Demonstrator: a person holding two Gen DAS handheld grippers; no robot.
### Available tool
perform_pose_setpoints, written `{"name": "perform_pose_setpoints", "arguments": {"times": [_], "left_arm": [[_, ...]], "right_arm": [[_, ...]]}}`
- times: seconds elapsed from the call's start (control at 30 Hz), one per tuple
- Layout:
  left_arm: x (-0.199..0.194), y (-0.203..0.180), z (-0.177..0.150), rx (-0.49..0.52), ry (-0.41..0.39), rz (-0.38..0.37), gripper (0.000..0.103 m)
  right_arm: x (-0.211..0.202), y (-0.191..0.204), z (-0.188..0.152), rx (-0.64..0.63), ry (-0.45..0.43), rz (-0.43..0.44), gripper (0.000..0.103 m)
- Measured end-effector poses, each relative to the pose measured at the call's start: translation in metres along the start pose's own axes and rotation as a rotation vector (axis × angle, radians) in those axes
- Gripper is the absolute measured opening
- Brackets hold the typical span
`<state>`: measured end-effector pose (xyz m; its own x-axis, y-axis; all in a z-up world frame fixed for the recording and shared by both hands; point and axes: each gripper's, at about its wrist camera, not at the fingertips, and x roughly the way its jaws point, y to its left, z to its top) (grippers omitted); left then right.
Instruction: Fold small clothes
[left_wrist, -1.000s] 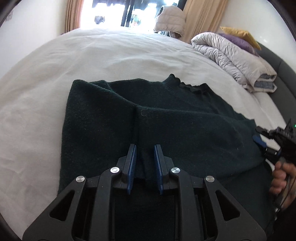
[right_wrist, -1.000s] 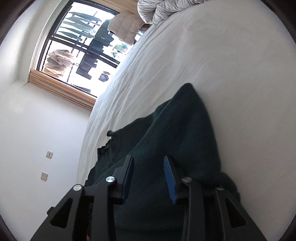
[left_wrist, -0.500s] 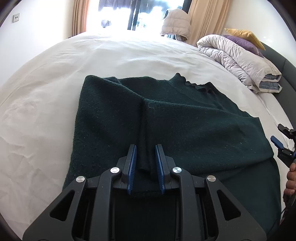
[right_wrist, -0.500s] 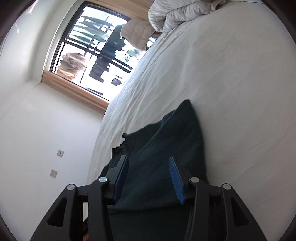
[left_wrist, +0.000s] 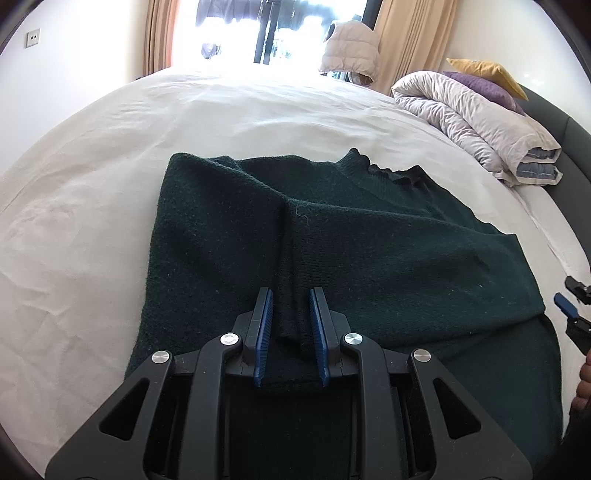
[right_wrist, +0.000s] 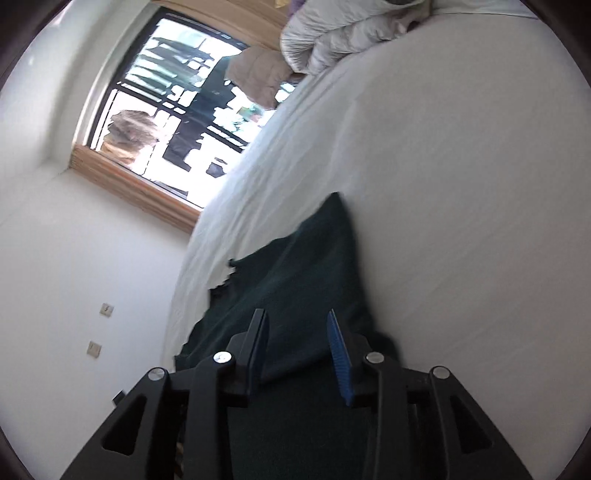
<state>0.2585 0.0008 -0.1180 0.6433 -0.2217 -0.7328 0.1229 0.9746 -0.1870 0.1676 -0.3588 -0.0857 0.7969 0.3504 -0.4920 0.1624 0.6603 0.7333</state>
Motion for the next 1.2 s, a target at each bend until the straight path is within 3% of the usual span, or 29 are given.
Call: {"name": "perform_pose_setpoints", "arguments": {"times": [0.1,0.27,0.33,0.47,0.53,0.6,0.67,0.77,0.83,0.93,1.03,1.1,1.17,1.2], "left_arm": [[-0.011,0.002,-0.001,-0.029,0.010,-0.002,0.022],[-0.015,0.008,-0.012,-0.032,-0.015,-0.030,0.023],[-0.012,0.018,-0.013,-0.071,-0.012,-0.078,0.024],[-0.010,0.024,-0.017,-0.084,-0.032,-0.101,0.025],[-0.009,0.022,-0.018,-0.073,-0.043,-0.087,0.025],[-0.008,0.022,-0.019,-0.073,-0.046,-0.086,0.025],[-0.006,0.023,-0.019,-0.077,-0.045,-0.091,0.025],[-0.005,0.024,-0.019,-0.078,-0.045,-0.090,0.025],[-0.004,0.024,-0.018,-0.075,-0.045,-0.086,0.025],[-0.004,0.022,-0.017,-0.066,-0.043,-0.075,0.025],[-0.004,0.022,-0.017,-0.064,-0.042,-0.073,0.025],[-0.005,0.022,-0.017,-0.065,-0.042,-0.074,0.025],[-0.005,0.021,-0.017,-0.065,-0.042,-0.074,0.025],[-0.005,0.021,-0.017,-0.066,-0.042,-0.075,0.025]], "right_arm": [[0.024,0.039,-0.009,-0.092,0.074,0.049,0.040],[0.086,0.072,-0.026,-0.133,0.177,0.084,0.040],[0.101,0.071,-0.021,-0.125,0.185,0.096,0.040],[0.122,0.023,0.006,-0.009,0.202,-0.008,0.038],[0.113,-0.008,0.023,0.077,0.155,0.006,0.022],[0.093,-0.038,0.039,0.157,0.067,-0.014,0.021],[0.070,-0.059,0.048,0.204,-0.017,-0.099,0.020],[0.048,-0.052,0.045,0.192,-0.058,-0.121,0.026],[0.049,-0.023,0.031,0.105,-0.011,-0.056,0.028],[0.078,0.026,-0.002,-0.018,0.128,0.032,0.036],[0.112,0.057,-0.026,-0.101,0.216,0.042,0.037],[0.126,0.052,-0.031,-0.075,0.234,0.013,0.042],[0.127,0.032,-0.028,-0.006,0.212,0.031,0.031],[0.124,0.025,-0.025,0.026,0.198,0.026,0.020]]}}
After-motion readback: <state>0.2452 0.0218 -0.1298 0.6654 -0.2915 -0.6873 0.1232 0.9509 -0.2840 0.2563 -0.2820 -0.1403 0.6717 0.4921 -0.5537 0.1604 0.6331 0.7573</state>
